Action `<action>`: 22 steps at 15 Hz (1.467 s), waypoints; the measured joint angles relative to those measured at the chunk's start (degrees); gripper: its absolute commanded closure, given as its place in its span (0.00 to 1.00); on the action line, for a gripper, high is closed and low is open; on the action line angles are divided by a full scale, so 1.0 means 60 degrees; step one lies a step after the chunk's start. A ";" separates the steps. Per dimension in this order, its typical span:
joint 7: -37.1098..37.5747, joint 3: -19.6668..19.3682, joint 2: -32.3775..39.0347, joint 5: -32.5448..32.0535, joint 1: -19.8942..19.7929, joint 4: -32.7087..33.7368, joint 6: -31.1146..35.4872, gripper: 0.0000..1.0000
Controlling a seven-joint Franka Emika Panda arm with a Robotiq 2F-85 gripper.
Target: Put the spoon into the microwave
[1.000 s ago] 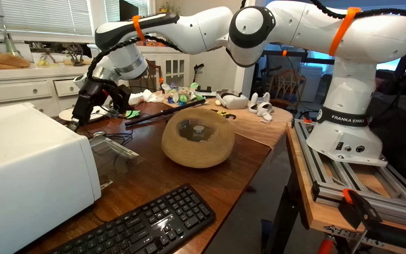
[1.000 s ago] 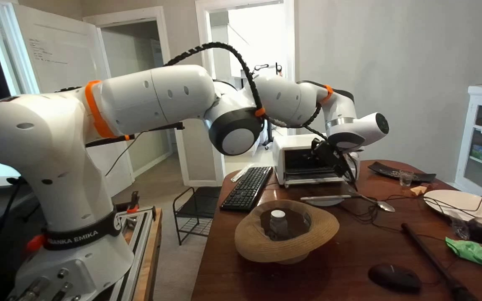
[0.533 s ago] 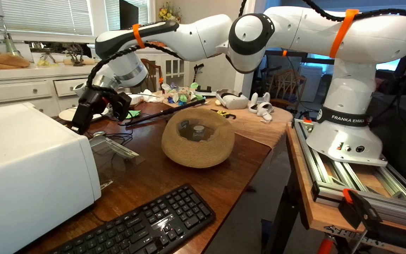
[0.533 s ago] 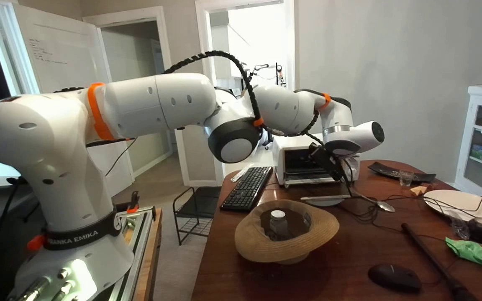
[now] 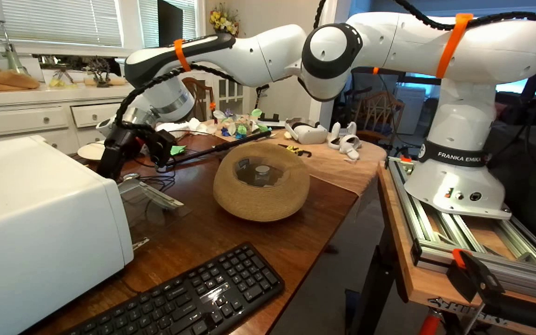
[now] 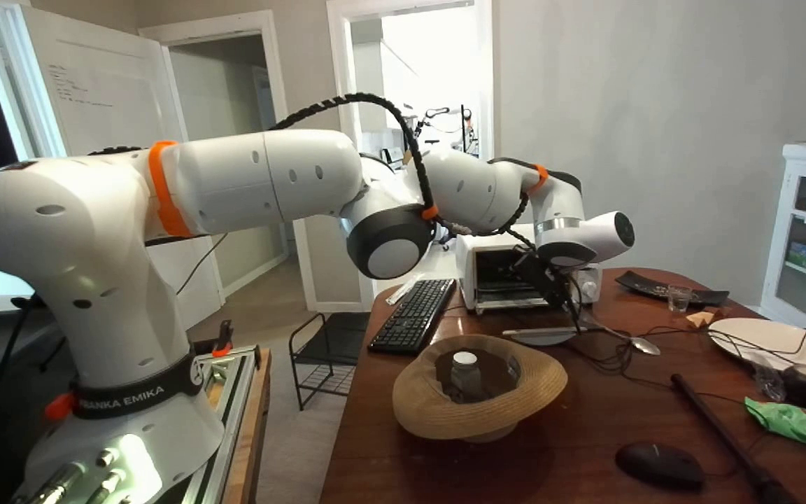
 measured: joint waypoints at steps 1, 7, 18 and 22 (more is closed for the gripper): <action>0.0007 -0.0025 -0.0001 0.0000 0.0040 0.0000 0.0000 0.98; 0.0116 -0.0194 -0.0005 0.0000 0.0216 0.0000 -0.0003 0.60; 0.0431 -0.0220 -0.0015 0.0001 0.0152 0.0129 -0.0027 0.00; 0.1208 -0.0323 -0.0059 -0.0010 -0.0269 0.0537 -0.0308 0.00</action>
